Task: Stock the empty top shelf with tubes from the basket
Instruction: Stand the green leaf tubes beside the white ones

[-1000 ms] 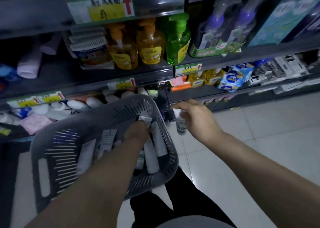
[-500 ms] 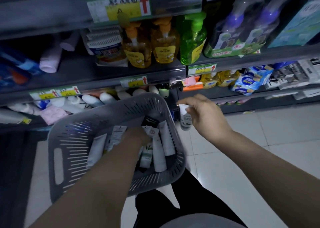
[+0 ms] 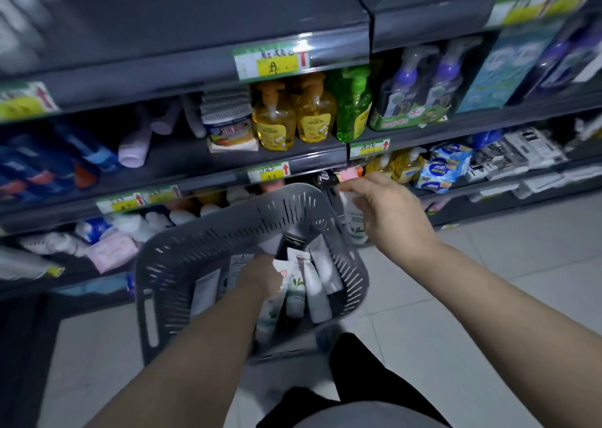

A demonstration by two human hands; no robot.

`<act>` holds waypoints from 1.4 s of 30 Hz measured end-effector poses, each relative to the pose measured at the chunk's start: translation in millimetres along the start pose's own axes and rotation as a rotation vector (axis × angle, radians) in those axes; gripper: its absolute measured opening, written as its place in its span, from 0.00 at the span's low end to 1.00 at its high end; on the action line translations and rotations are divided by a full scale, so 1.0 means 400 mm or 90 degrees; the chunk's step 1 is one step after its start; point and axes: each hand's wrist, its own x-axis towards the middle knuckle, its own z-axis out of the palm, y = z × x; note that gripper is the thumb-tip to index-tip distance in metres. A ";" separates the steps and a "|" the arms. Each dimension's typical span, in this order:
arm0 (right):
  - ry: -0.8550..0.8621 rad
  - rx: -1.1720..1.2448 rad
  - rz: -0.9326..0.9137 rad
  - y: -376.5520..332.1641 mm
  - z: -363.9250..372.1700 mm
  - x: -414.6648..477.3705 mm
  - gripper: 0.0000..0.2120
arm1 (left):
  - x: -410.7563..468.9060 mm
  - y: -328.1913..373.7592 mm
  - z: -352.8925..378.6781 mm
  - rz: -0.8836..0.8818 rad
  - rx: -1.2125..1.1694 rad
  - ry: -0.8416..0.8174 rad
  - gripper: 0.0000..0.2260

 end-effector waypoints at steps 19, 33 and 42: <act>0.054 -0.005 -0.058 -0.387 0.031 -0.060 0.18 | -0.387 -0.128 -0.402 0.240 -0.151 0.405 0.06; 0.154 0.057 -0.154 -0.516 -0.217 0.246 0.21 | -0.489 0.089 -0.961 0.289 -0.210 0.653 0.07; 0.219 0.122 -0.176 -0.580 -0.306 0.486 0.18 | -0.390 0.187 -1.198 0.229 -0.101 0.640 0.09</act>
